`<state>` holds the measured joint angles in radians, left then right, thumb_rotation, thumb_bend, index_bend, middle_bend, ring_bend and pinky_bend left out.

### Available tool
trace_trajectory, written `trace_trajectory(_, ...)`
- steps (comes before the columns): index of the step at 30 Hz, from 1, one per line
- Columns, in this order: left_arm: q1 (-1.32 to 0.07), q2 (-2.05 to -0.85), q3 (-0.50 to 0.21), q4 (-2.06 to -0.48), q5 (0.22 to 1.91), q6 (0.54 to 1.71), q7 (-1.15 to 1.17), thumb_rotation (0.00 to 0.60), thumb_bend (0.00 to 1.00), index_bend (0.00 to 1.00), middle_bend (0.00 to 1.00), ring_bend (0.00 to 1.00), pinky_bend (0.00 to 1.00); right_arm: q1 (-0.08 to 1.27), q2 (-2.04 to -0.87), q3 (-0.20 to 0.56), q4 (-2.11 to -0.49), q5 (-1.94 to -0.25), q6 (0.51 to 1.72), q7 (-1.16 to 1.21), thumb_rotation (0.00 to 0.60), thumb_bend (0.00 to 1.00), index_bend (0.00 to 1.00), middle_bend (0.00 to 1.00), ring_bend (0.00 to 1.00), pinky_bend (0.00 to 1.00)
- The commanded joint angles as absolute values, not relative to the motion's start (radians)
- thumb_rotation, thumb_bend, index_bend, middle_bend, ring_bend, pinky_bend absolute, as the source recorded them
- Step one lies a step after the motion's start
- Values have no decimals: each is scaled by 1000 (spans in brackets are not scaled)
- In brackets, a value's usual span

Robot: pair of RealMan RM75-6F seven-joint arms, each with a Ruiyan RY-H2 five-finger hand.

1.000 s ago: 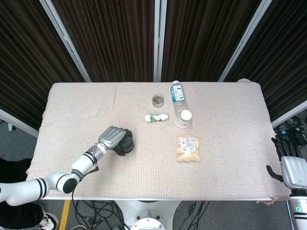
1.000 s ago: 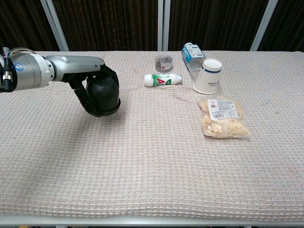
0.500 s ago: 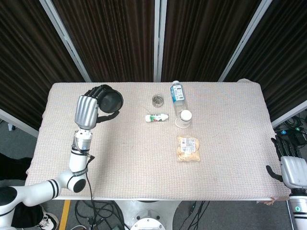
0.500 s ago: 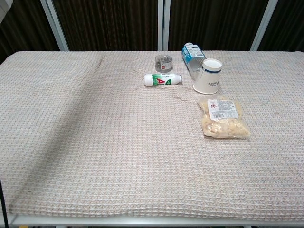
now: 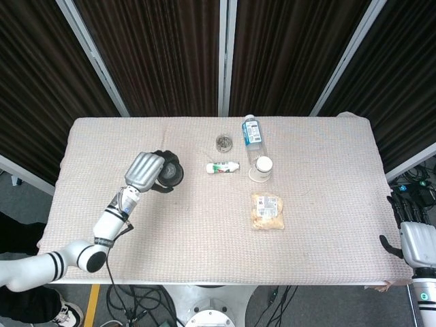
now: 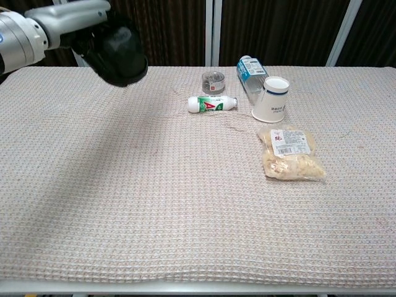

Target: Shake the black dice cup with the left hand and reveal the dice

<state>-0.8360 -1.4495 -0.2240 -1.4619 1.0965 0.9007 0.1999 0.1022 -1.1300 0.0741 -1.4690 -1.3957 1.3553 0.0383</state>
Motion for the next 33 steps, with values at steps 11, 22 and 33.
trace_trajectory(11, -871, -1366, -201, -1607, 974, 826, 236, 600, 92, 480, 538, 463, 550, 105, -1136, 74, -1458, -1391, 1345, 43, 600, 195, 0, 1, 0, 0)
trace_trajectory(22, -798, -1439, -143, -1730, 1406, 954, -41, 600, 92, 479, 537, 463, 548, 110, -1144, 73, -1449, -1382, 1328, 37, 600, 195, 0, 1, 0, 0)
trace_trajectory(33, -878, -1421, -216, -1384, 1165, 793, 116, 600, 91, 436, 536, 463, 542, 107, -1141, 78, -1442, -1376, 1334, 51, 600, 195, 0, 1, 0, 0)
